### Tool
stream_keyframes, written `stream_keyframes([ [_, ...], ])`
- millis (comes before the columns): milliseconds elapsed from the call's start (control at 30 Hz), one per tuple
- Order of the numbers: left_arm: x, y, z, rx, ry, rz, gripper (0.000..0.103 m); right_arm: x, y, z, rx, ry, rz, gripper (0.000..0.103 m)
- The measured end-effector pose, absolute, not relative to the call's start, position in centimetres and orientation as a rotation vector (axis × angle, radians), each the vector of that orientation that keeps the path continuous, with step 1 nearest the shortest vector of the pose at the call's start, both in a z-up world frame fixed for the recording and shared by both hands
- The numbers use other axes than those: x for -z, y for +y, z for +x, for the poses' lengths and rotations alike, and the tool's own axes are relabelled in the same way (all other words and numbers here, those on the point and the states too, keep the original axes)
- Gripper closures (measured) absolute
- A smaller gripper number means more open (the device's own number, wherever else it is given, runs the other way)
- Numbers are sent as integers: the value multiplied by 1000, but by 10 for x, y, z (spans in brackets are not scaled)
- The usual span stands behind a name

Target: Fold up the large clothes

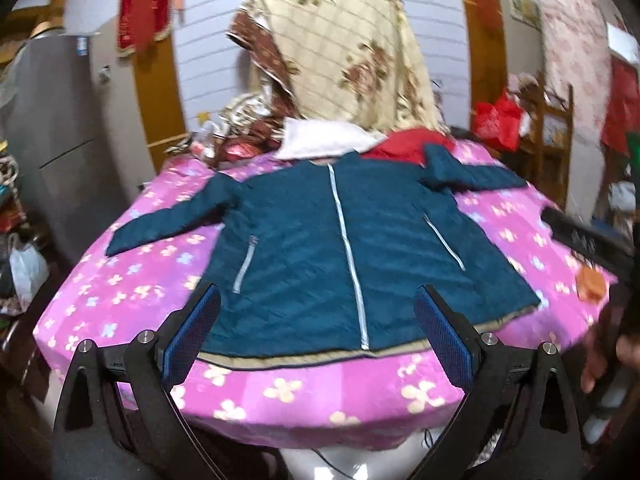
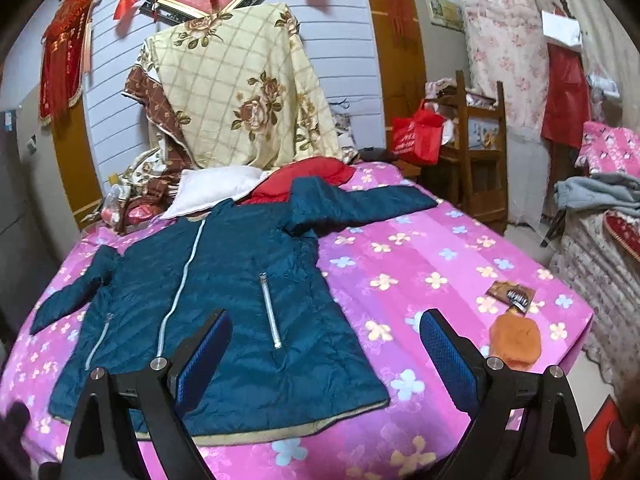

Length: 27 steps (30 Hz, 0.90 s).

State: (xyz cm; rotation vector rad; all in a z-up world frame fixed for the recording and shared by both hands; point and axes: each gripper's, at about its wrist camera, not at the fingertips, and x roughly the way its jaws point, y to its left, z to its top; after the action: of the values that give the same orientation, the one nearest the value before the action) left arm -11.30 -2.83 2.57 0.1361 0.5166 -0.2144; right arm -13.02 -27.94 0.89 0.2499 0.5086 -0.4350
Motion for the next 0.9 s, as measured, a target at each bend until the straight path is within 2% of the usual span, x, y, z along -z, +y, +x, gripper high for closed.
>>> stream_keyframes([
  [467, -31, -12, -127, 172, 499, 123, 5, -23, -242, -151, 345, 496, 151, 10],
  [900, -15, 14, -105, 83, 610, 58, 5, -3, -218, -138, 273, 599, 112, 10],
])
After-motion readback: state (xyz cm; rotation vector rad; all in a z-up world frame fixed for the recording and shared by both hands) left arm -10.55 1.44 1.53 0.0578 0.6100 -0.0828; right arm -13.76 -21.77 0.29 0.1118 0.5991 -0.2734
